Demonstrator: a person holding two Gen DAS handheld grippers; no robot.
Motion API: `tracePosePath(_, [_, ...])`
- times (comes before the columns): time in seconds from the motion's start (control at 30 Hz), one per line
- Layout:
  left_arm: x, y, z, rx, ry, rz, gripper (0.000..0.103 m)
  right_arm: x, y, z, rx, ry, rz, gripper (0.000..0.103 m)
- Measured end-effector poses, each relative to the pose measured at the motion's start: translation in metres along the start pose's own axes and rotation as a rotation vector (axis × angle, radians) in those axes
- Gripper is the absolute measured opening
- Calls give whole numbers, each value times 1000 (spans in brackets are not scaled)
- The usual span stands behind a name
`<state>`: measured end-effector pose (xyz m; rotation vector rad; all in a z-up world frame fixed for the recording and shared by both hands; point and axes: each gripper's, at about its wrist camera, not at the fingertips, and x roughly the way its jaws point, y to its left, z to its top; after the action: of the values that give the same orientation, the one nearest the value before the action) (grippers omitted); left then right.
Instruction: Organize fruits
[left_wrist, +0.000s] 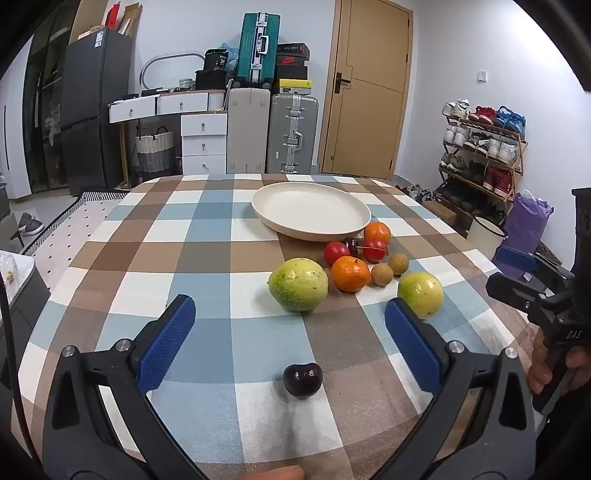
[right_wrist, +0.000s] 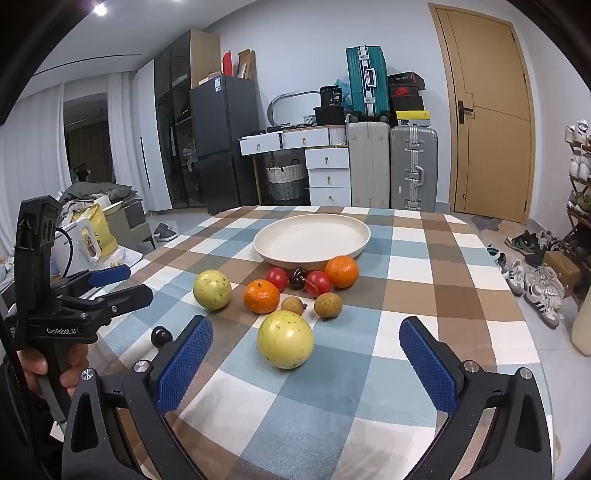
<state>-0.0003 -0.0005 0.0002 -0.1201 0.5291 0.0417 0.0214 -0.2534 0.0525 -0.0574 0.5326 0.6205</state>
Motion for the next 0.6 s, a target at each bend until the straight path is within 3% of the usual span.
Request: tracePosePath(0.6, [0,-1,0,10,-1,6,102,1,0,0,3,3,-3,103])
